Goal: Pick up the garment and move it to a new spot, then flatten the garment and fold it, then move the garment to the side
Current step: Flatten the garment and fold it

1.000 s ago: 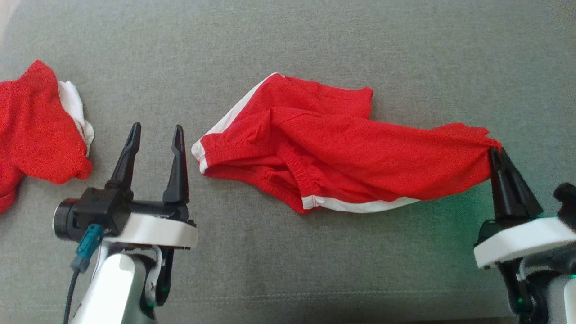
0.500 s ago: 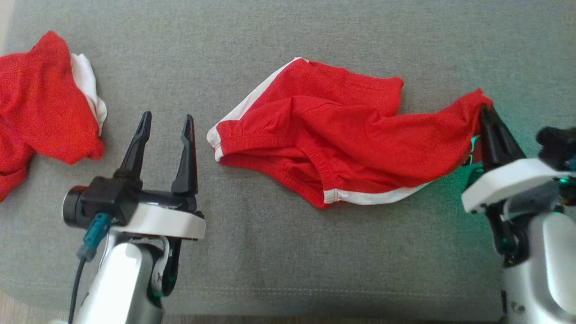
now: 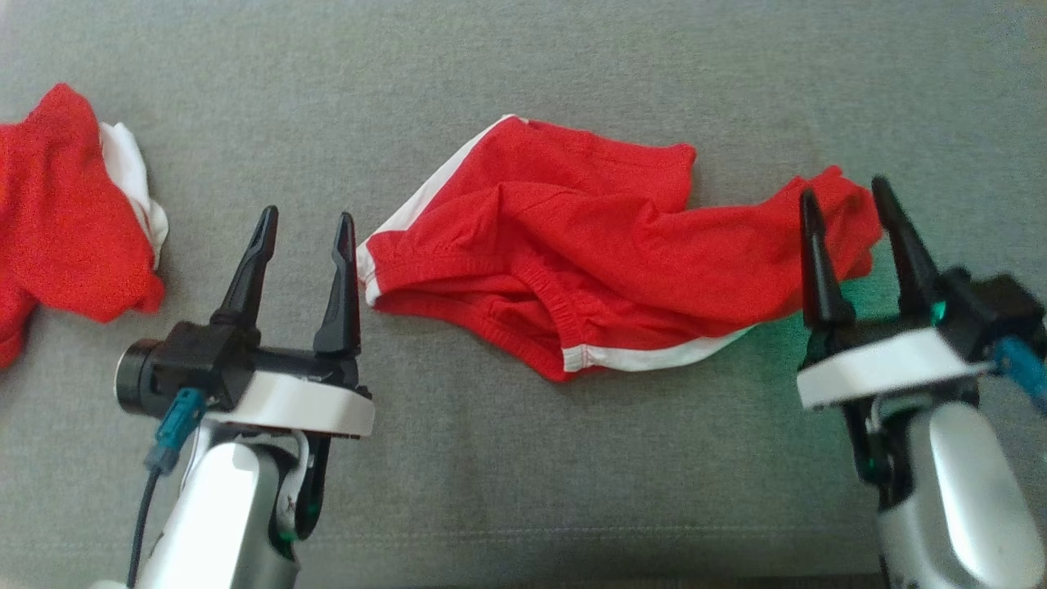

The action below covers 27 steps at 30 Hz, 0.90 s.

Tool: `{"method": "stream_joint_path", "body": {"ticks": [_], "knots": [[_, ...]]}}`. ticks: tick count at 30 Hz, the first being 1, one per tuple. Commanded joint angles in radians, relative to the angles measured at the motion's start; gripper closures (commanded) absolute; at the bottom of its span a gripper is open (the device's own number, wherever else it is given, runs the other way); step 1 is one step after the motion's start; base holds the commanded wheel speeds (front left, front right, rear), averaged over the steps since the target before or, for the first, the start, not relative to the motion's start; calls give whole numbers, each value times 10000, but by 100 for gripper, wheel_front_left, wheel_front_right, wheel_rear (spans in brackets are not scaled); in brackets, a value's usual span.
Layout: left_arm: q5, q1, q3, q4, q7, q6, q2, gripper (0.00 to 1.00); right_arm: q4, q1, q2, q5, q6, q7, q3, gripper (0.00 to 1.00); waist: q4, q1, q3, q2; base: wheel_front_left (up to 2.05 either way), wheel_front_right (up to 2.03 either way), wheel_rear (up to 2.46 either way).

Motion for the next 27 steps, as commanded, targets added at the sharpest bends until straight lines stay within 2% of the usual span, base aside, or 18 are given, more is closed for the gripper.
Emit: {"method": "stream_joint_path", "body": {"ticks": [1, 12, 27], "knots": [[108, -171, 439, -359, -122, 20, 148, 0, -553, 296, -26, -116, 40, -172, 294, 0, -109, -1, -119, 0, 0, 0, 0], [94, 567, 521, -573, -121, 145, 264, 0, -2100, 2215, 100, -224, 40, 169, 182, 0, -397, -1, -828, 0, 0, 0, 0], [28, 791, 377, -708, -11, 240, 318, 0, -2416, 2473, 161, -127, 40, 414, 67, 0, -429, -1, -974, 0, 0, 0, 0]]}}
